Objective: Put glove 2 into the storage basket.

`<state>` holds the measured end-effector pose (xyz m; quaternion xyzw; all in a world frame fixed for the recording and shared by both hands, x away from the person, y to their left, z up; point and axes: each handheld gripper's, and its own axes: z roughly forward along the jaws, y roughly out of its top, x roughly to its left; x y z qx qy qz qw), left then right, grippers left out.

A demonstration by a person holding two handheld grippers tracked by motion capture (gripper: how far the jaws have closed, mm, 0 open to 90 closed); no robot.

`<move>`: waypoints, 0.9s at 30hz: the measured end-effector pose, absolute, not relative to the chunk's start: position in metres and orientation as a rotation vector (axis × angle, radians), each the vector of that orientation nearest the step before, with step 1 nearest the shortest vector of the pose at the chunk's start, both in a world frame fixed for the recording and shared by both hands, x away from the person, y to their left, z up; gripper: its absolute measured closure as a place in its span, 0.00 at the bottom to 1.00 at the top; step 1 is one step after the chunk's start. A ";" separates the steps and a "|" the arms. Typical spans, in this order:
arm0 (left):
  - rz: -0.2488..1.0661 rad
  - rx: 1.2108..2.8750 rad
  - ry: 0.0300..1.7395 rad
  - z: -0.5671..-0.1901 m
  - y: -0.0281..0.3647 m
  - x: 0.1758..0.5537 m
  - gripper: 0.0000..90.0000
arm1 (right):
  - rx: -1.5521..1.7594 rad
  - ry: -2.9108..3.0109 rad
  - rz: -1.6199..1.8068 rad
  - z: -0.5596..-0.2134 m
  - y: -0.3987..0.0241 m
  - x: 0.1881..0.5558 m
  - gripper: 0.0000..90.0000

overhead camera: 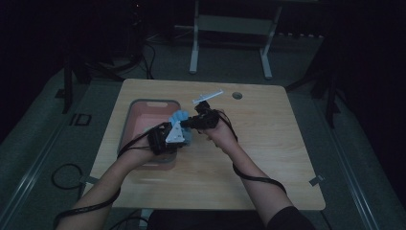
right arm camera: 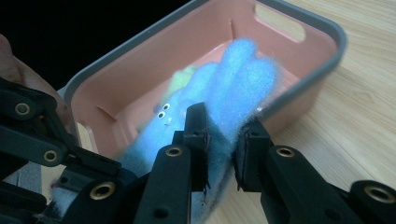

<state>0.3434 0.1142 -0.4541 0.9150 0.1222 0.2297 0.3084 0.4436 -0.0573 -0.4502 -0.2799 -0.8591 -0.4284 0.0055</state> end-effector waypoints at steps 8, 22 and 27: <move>0.613 2.431 0.374 -0.458 0.137 0.341 0.84 | -0.835 -2.682 -1.329 -0.455 -0.030 0.446 0.86; 0.594 2.462 0.455 -0.478 0.171 0.342 0.84 | -0.806 -2.663 -1.301 -0.477 0.009 0.451 0.86; 0.567 2.478 0.474 -0.490 0.178 0.346 0.84 | -0.816 -2.657 -1.271 -0.489 0.021 0.454 0.86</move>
